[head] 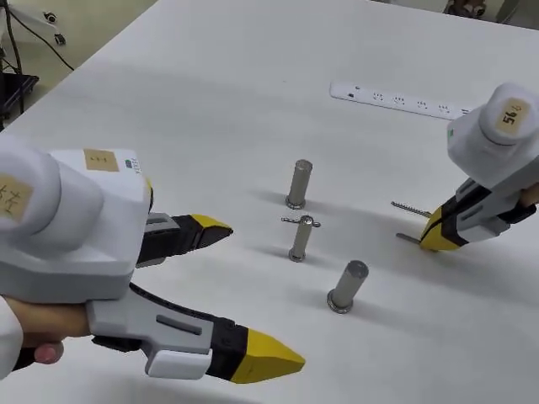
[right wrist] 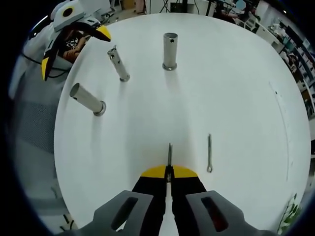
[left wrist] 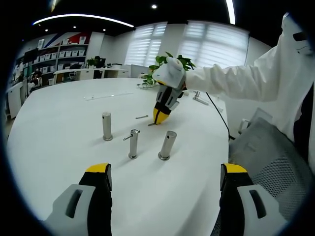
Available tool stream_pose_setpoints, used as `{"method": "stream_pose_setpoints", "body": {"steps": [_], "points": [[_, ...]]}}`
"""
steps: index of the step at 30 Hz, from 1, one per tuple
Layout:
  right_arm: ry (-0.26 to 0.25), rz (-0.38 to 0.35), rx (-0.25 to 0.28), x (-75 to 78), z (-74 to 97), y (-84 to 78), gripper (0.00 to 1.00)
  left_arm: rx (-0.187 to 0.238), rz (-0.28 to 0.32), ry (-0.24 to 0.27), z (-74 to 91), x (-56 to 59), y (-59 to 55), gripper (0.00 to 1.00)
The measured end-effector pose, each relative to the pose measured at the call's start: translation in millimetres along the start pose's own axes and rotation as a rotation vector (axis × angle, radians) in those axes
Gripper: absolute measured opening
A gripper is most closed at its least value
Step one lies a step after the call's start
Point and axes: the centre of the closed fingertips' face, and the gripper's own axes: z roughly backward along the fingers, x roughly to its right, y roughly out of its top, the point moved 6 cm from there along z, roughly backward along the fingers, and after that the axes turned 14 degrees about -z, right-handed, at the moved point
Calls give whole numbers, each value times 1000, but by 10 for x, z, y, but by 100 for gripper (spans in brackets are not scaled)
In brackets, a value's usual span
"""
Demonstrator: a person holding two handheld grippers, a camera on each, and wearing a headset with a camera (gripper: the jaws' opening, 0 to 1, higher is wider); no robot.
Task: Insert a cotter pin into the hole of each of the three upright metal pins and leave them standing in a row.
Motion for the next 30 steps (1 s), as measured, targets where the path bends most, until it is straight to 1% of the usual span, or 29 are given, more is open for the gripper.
{"method": "stream_pose_setpoints", "body": {"steps": [5, 7, 11, 16, 20, 26, 30], "points": [[-1, -4, 15, -14, 30, -4, 0, 0, 1, 4, 4, -11, 16, 88], [10, -13, 37, -41, 53, 2, 0, 2, 3, 4, 5, -14, 23, 88], [0, -10, 48, -76, 101, -18, 0, -2, 7, 5, 3, -17, 22, 89], [-17, -11, 78, -118, 183, -48, 0, -6, 5, 1, -7, -6, 35, 89], [-34, -13, 109, -159, 263, -72, 0, 2, 1, 2, -15, -14, 77, 89], [-73, -3, 152, -217, 385, -100, 0, 10, -9, -1, -38, -26, 140, 89], [-87, -11, 174, -258, 431, -141, 0, 24, 7, -10, -53, -35, 186, 82]]}}
